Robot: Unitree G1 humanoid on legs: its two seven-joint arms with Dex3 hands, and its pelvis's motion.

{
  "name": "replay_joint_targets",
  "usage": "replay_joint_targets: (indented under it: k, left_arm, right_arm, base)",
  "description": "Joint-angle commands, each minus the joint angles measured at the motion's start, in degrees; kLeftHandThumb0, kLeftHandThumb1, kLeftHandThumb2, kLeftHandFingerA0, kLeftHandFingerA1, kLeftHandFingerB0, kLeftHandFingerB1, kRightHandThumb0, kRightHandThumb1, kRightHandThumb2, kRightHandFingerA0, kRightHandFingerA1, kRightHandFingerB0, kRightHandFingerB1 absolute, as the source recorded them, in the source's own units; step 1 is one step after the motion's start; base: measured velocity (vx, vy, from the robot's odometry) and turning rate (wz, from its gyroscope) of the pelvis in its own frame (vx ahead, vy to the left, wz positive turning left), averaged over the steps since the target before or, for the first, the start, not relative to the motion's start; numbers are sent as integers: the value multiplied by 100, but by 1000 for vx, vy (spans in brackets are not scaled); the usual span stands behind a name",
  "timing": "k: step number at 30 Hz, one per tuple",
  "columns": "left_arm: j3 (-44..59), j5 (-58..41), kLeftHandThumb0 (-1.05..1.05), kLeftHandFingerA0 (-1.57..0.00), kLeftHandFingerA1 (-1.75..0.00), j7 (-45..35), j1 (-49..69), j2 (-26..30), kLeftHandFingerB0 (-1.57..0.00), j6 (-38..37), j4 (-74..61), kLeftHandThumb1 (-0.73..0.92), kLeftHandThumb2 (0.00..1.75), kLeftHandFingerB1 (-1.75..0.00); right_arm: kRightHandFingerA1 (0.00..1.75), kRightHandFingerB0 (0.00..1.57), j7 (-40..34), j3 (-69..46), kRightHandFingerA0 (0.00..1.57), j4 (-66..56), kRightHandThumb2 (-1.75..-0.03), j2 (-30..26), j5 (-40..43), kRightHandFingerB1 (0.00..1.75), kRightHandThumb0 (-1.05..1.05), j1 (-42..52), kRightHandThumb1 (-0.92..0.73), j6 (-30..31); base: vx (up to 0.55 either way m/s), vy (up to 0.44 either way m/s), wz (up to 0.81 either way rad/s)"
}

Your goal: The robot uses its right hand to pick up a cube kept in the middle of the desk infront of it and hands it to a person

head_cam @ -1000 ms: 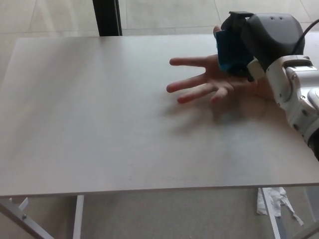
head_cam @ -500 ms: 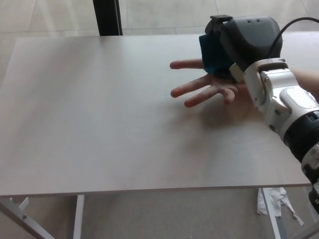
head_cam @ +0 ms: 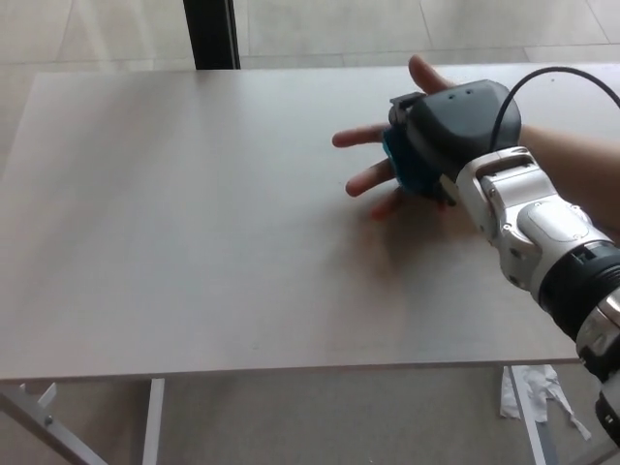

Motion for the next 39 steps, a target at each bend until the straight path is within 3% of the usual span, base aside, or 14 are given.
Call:
replay_joint_targets:
  k: [1, 2, 15, 16, 17, 25, 27, 30, 32, 33, 34, 35, 38, 39]
  left_arm:
    - [-65, 63, -66, -82, -55, 109, 27, 72, -62, -120, -15, 57, 58, -42]
    - [-40, 39, -68, -76, -53, 75, 34, 59, -58, -147, 17, 57, 58, -42]
    - [-12, 12, -65, -73, -51, 12, 124, 53, -55, -160, 19, 59, 59, -41]
    - [-41, 44, -68, -74, -51, 25, 128, 63, -57, -162, 25, 59, 59, -40]
    - [-53, 56, -68, -73, -51, 17, 151, 67, -57, -179, 14, 58, 58, -40]
    - [140, -143, -68, -74, -55, -122, 201, 104, -59, -73, 27, 55, 58, -41]
    - [180, -190, -66, -77, -58, -150, 227, 122, -60, 0, -5, 55, 57, -42]
    - [110, -113, -70, -73, -56, -93, 392, 112, -64, -145, -177, 56, 58, -45]
    - [156, -134, -65, -79, -53, 47, 216, 171, -60, 66, 20, 56, 58, -41]
    - [170, -142, -65, -72, -64, 60, 208, 158, -53, 35, 48, 44, 85, -55]
    - [187, -152, -63, -79, -53, 43, 215, 172, -56, 5, 73, 58, 58, -40]
    - [153, -108, -63, -79, -53, 32, 233, 194, -56, -41, 98, 58, 58, -40]
    - [248, -212, -64, -75, -53, 17, 236, 209, -59, 30, 58, 56, 58, -40]
    - [243, -196, -66, -75, -65, 32, 227, 255, -56, 31, 67, 43, 86, -56]
  right_arm:
    - [27, 1, 2149, 153, 0, 154, -86, -44, -94, 27, -75, -222, -41, 979]
    - [14, 0, 2400, 157, 0, 132, -94, -37, -85, 1, -100, -318, -56, 1050]
    - [20, 0, 3514, -1157, 0, -1920, -100, -865, 1029, 0, -103, -484, -59, 964]
    - [0, 0, 3620, -1265, 0, -2178, -58, -988, 1070, 0, -104, -447, -59, 995]
    - [20, 0, 3693, -1540, 0, -2633, -100, -1180, 1230, 0, -100, -344, -57, 1025]
    - [11, 0, 4324, -3230, 0, -5140, -92, -2168, 2363, 0, -96, 648, -55, 1161]
    - [16, 0, 4744, -4707, 0, -7261, -88, -2709, 2997, 0, -93, 1779, -52, 1461]
    - [14, 0, 4974, -5908, 0, -7977, -81, -2825, 3617, 7, -81, 2570, -46, 1380]
    - [24, 3, 5170, -6680, 2, -8518, -81, -2793, 3809, 30, -69, 3056, -41, 1501]
    - [38, 20, 5279, -7514, 18, -8872, -57, -2704, 4063, 28, -63, 3580, -55, 1368]
    - [59, 19, 5361, -8470, 51, -9220, -79, -2545, 4296, 40, -72, 4203, -47, 1160]
    - [59, 19, 5427, -8809, 51, -9447, -79, -2457, 4259, 40, -72, 4400, -47, 1310]
    - [41, 42, 4988, -10189, 48, -9322, -58, -2143, 4848, 34, -61, 5452, -55, 237]
    - [40, 45, 4734, -10573, 51, -9166, -58, -1987, 5021, 35, -60, 5882, -56, -225]
  base:
    - [0, 0, 0]
    - [0, 0, 0]
    - [0, 0, 0]
    - [0, 0, 0]
    - [0, 0, 0]
    - [0, 0, 0]
    - [0, 0, 0]
    - [0, 0, 0]
    - [0, 0, 0]
    - [0, 0, 0]
    - [0, 0, 0]
    - [0, 0, 0]
    - [0, 0, 0]
    - [0, 0, 0]
